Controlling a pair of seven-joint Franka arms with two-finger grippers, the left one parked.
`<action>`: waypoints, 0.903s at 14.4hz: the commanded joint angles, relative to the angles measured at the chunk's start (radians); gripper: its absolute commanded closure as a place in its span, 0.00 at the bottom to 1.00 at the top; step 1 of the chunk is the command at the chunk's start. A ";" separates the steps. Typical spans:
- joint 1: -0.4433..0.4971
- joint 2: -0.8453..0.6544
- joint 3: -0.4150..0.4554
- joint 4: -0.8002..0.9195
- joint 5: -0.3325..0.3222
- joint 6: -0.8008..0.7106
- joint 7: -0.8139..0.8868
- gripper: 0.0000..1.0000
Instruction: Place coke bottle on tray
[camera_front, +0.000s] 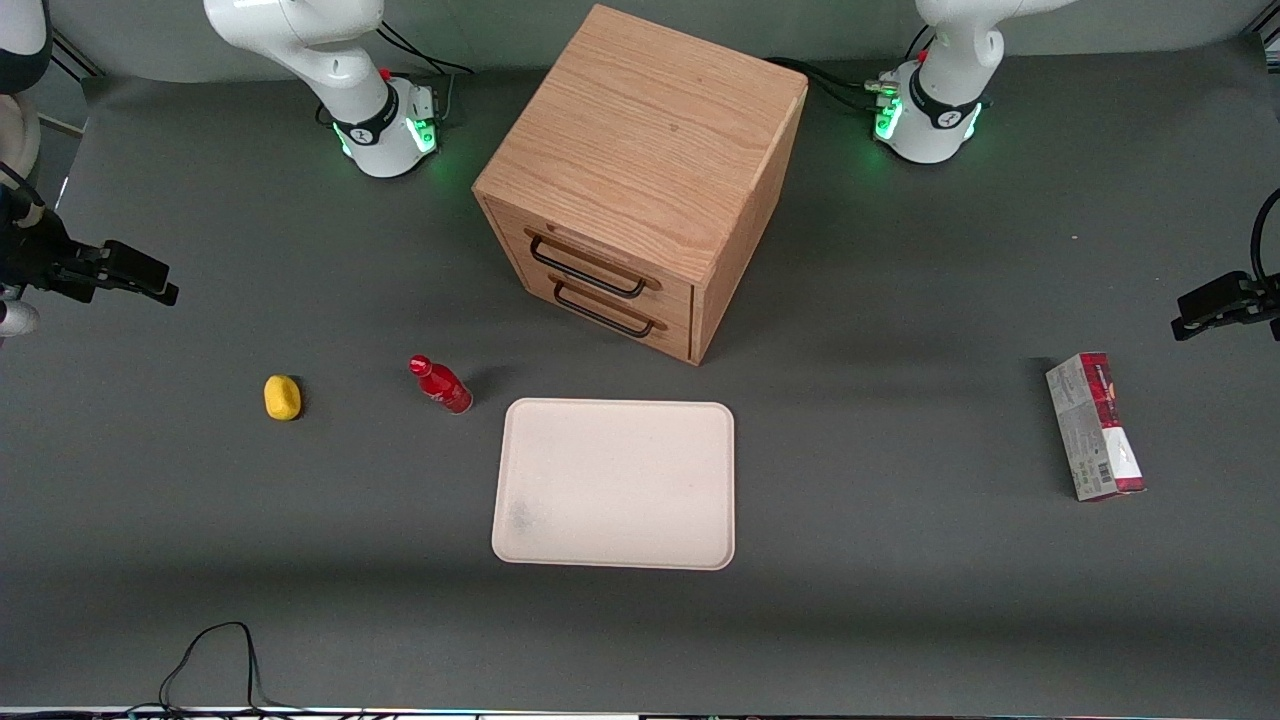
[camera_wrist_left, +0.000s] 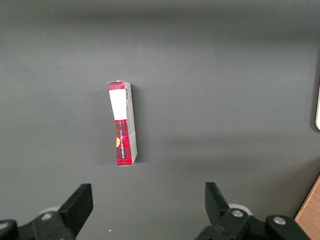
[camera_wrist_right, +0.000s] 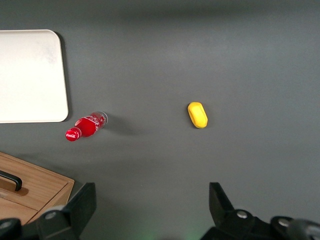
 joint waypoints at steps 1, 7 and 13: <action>0.005 -0.001 -0.002 0.006 0.000 -0.010 0.000 0.00; 0.037 0.000 0.005 0.005 0.050 -0.004 0.048 0.00; 0.165 -0.003 0.005 -0.009 0.049 0.011 0.185 0.00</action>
